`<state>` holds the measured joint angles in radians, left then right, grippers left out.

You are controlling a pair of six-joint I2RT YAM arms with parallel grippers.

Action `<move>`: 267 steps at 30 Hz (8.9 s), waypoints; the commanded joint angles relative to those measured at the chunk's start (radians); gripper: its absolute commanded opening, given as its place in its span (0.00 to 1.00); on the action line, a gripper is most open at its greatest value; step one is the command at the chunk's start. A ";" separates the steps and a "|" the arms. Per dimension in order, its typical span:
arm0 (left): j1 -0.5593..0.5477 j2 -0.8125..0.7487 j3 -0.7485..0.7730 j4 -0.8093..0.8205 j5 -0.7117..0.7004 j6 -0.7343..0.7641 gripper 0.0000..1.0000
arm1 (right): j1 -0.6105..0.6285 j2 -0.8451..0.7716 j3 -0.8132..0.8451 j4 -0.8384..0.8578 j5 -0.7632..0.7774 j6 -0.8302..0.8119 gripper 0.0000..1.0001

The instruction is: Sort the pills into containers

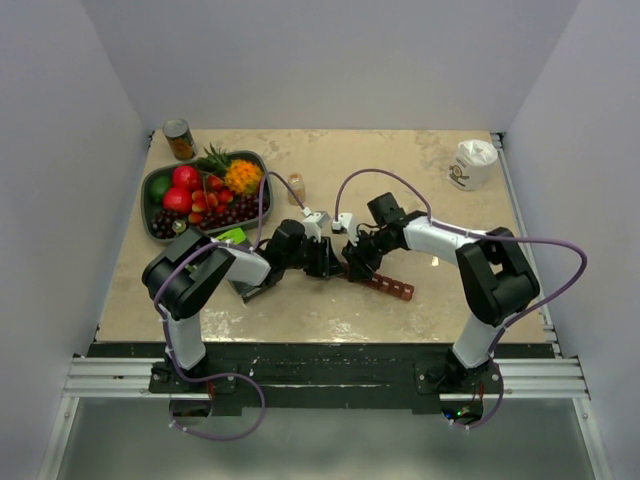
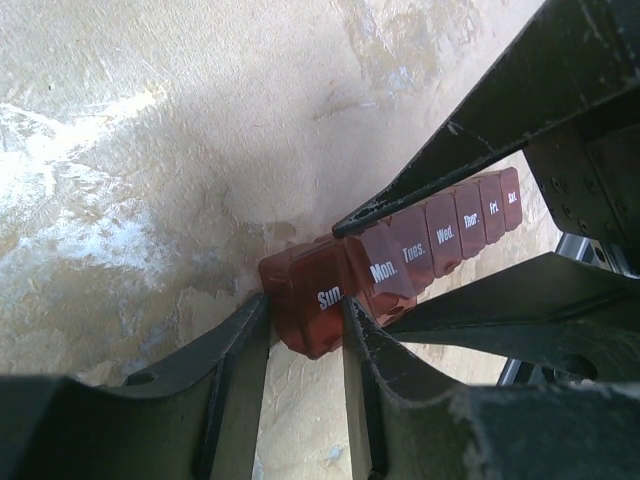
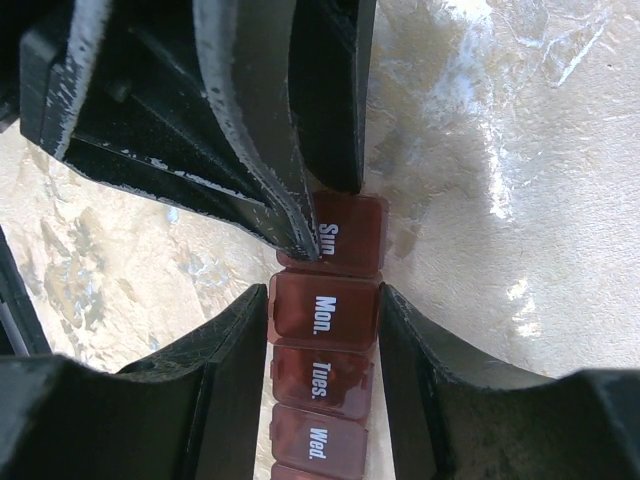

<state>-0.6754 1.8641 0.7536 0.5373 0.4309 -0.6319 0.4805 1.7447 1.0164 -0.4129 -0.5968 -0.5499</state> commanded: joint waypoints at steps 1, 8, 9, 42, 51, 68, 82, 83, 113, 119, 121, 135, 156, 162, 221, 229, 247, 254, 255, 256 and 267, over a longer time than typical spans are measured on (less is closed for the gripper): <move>-0.023 0.046 -0.059 -0.161 -0.047 0.075 0.38 | -0.022 0.027 0.037 -0.029 -0.006 -0.001 0.40; -0.020 0.041 -0.048 -0.172 -0.047 0.077 0.37 | -0.068 -0.030 0.037 -0.030 -0.021 -0.005 0.61; -0.019 0.041 -0.046 -0.175 -0.049 0.078 0.37 | -0.071 -0.031 0.037 -0.029 -0.023 -0.005 0.61; -0.019 0.046 -0.022 -0.180 -0.029 0.067 0.38 | -0.011 -0.048 0.027 -0.014 0.104 -0.078 0.84; -0.021 0.052 -0.019 -0.180 -0.024 0.067 0.37 | 0.015 -0.034 0.027 0.023 0.172 -0.048 0.80; -0.020 0.075 -0.007 -0.183 -0.020 0.069 0.37 | 0.012 -0.117 0.004 0.097 0.193 0.008 0.71; -0.019 0.084 0.004 -0.203 -0.018 0.083 0.37 | -0.003 -0.110 0.007 0.148 0.245 0.050 0.65; -0.019 0.086 0.004 -0.203 -0.018 0.083 0.37 | -0.005 -0.105 0.008 0.151 0.259 0.054 0.65; -0.019 0.101 0.013 -0.206 -0.009 0.084 0.37 | -0.080 -0.092 0.070 0.106 0.108 0.080 0.80; -0.019 0.101 0.015 -0.206 -0.009 0.083 0.37 | -0.100 -0.091 0.068 0.102 0.091 0.088 0.77; -0.019 0.102 0.015 -0.206 -0.011 0.084 0.37 | -0.100 -0.080 0.068 0.111 0.133 0.097 0.75; -0.021 0.110 0.020 -0.204 -0.007 0.084 0.37 | -0.099 0.035 0.077 0.140 0.302 0.150 0.44; 0.007 -0.097 0.064 -0.270 -0.026 0.063 0.64 | -0.166 -0.217 0.045 0.049 0.144 0.031 0.84; 0.019 -0.221 0.073 -0.322 -0.055 0.080 0.74 | -0.174 -0.257 0.037 0.019 0.065 -0.005 0.85; 0.616 -1.077 0.035 -1.152 -0.800 0.103 1.00 | -0.223 -0.396 0.004 -0.020 -0.124 -0.091 0.86; 0.639 -0.978 -0.056 -1.111 -0.862 0.037 0.99 | -0.221 -0.398 0.004 -0.024 -0.129 -0.094 0.86; 0.669 -0.836 -0.106 -1.050 -0.985 -0.011 0.73 | -0.221 -0.393 0.004 -0.024 -0.129 -0.097 0.87; 0.669 -0.830 -0.105 -1.031 -1.011 0.040 0.31 | -0.221 -0.393 0.004 -0.026 -0.129 -0.097 0.87; 0.671 -0.839 -0.103 -1.040 -1.012 0.035 0.27 | -0.223 -0.395 0.005 -0.024 -0.129 -0.097 0.87; 0.671 -0.865 -0.103 -1.040 -1.008 0.038 0.19 | -0.223 -0.395 0.004 -0.026 -0.129 -0.097 0.87; 0.669 -1.040 0.081 -1.088 -1.164 0.155 0.07 | -0.223 -0.393 0.004 -0.024 -0.132 -0.096 0.87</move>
<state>-0.0132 0.8734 0.7082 -0.5903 -0.6117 -0.5522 0.2615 1.3621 1.0222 -0.4416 -0.6998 -0.6331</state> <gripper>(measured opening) 0.566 0.873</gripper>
